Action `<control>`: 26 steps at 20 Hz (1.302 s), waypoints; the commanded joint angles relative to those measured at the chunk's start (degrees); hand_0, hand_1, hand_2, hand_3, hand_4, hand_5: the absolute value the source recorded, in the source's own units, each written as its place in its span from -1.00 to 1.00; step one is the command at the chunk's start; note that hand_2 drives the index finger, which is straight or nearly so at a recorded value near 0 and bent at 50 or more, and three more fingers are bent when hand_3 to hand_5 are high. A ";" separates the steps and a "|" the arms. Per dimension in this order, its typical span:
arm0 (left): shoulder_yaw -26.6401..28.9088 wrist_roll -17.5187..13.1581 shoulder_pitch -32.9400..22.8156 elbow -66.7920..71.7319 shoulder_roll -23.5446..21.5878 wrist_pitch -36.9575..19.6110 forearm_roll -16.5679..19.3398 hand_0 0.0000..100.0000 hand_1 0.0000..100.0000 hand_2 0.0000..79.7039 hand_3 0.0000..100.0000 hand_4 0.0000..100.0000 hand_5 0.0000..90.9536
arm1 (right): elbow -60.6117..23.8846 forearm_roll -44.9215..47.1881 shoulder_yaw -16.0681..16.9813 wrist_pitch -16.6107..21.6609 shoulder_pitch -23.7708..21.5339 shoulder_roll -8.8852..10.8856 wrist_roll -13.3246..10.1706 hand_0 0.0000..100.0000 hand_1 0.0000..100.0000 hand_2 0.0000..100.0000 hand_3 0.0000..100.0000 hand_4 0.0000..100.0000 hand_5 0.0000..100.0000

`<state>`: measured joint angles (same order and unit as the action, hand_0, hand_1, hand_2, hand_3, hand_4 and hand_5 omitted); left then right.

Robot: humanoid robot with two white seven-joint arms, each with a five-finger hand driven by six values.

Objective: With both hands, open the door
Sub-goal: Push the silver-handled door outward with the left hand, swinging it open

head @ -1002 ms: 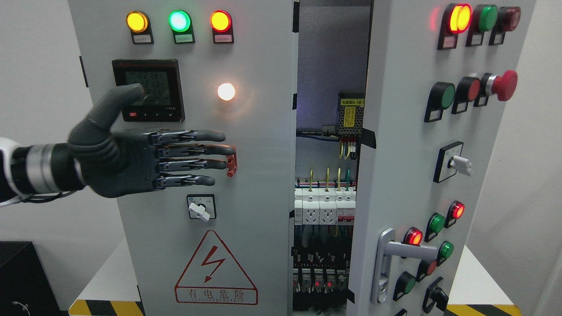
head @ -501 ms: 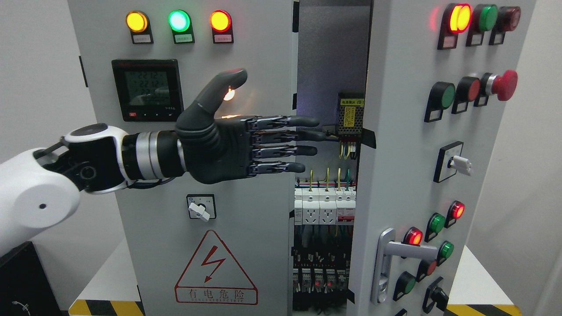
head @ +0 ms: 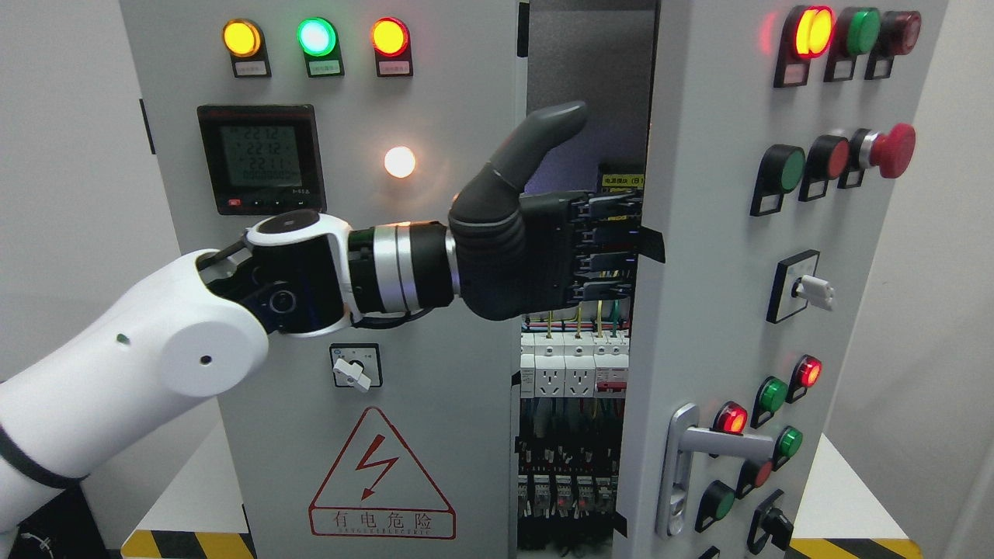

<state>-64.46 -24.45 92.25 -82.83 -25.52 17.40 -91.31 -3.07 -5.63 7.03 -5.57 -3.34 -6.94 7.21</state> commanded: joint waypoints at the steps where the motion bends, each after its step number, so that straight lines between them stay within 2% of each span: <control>1: 2.32 3.52 -0.40 -0.40 12.77 0.01 2.46 -1.00 -1.00 -1.00 -1.00 -1.00 -1.00 | 0.00 0.01 0.00 0.03 0.00 0.00 -0.01 -1.00 -1.00 -1.00 -1.00 -1.00 -1.00; 7: 2.23 11.34 -0.49 -5.41 15.49 0.09 2.54 -1.00 -1.00 -1.00 -1.00 -1.00 -1.00 | 0.00 0.01 0.00 0.03 0.00 0.00 -0.01 -1.00 -1.00 -1.00 -1.00 -1.00 -1.00; 9: 2.23 13.02 -0.49 -7.51 16.37 0.09 2.54 -1.00 -1.00 -1.00 -1.00 -1.00 -1.00 | 0.00 0.01 0.00 0.03 0.00 0.00 -0.01 -1.00 -1.00 -1.00 -1.00 -1.00 -1.00; 15: 2.14 13.38 -0.05 -8.76 21.29 0.09 3.16 -1.00 -1.00 -1.00 -1.00 -1.00 -1.00 | 0.00 0.01 0.00 0.03 0.00 0.00 -0.01 -1.00 -1.00 -1.00 -1.00 -1.00 -1.00; 18: 1.62 13.38 -0.66 -7.97 24.27 0.09 8.94 -1.00 -1.00 -1.00 -1.00 -1.00 -1.00 | 0.00 0.01 0.00 0.03 0.00 0.00 -0.01 -1.00 -1.00 -1.00 -1.00 -1.00 -1.00; 20: 1.35 13.38 -2.32 -5.69 27.78 0.09 11.41 -1.00 -1.00 -1.00 -1.00 -1.00 -1.00 | 0.00 0.01 0.00 0.03 0.00 0.00 -0.01 -1.00 -1.00 -1.00 -1.00 -1.00 -1.00; 23: 1.26 13.38 -4.35 -0.69 33.32 0.01 14.31 -1.00 -1.00 -1.00 -1.00 -1.00 -1.00 | 0.00 0.01 0.00 0.03 0.00 0.00 -0.01 -1.00 -1.00 -1.00 -1.00 -1.00 -1.00; 25: 1.18 13.38 -4.70 3.70 36.67 -0.17 14.76 -1.00 -1.00 -1.00 -1.00 -1.00 -1.00 | 0.00 0.01 0.00 0.03 0.00 0.00 -0.01 -1.00 -1.00 -1.00 -1.00 -1.00 -1.00; 26: 1.09 13.38 -4.62 5.29 36.85 -0.78 14.67 -1.00 -1.00 -1.00 -1.00 -1.00 -1.00 | 0.00 0.01 0.00 0.03 0.00 0.00 -0.01 -1.00 -1.00 -1.00 -1.00 -1.00 -1.00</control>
<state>-62.97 -11.07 89.21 -86.26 -1.48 17.72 -79.98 -3.08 -5.63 7.03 -5.57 -3.34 -6.94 7.21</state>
